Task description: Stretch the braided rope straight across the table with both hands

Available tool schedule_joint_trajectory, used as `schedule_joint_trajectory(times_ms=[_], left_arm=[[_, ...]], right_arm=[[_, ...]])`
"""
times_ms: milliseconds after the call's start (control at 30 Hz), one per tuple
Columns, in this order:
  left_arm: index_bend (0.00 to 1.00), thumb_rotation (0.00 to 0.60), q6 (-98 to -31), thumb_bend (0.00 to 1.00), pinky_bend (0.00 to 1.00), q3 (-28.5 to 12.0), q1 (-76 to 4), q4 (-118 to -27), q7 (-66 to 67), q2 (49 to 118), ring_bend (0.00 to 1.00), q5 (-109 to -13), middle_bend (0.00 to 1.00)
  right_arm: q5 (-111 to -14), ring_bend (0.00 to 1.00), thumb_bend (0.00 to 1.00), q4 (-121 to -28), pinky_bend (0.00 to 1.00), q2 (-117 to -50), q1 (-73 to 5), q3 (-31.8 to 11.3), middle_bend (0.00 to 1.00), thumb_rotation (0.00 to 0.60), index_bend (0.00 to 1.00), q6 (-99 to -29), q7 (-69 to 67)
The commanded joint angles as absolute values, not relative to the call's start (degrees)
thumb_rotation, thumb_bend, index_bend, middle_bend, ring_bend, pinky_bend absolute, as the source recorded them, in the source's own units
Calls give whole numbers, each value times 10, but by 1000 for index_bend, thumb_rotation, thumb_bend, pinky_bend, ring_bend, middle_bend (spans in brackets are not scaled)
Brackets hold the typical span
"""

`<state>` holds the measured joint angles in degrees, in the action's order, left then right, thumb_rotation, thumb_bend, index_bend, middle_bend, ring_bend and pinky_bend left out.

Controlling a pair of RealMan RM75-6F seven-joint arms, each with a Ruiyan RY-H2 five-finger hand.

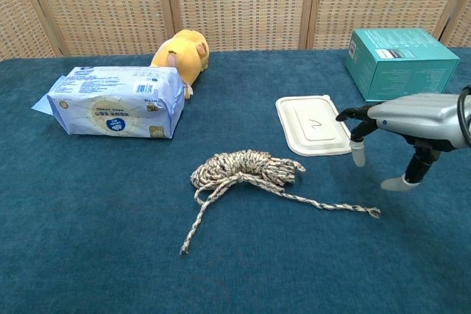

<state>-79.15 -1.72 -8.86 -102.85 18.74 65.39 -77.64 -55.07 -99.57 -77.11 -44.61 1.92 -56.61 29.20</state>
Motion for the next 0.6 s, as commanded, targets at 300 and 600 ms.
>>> schedule_joint_trajectory(times_ms=[300,600], left_arm=[[0,600,-788,0,0,-18,-90,-1028,185,653,0,-774,0],[0,600,-787,0,0,-18,-90,-1028,180,650,0,-775,0]], right_arm=[[-521,0,273,-978,0,-827,-421,-3,0,600,458,-559,250],[-531,0,291,-924,0,-876,-405,2,0,600,473,-564,247]])
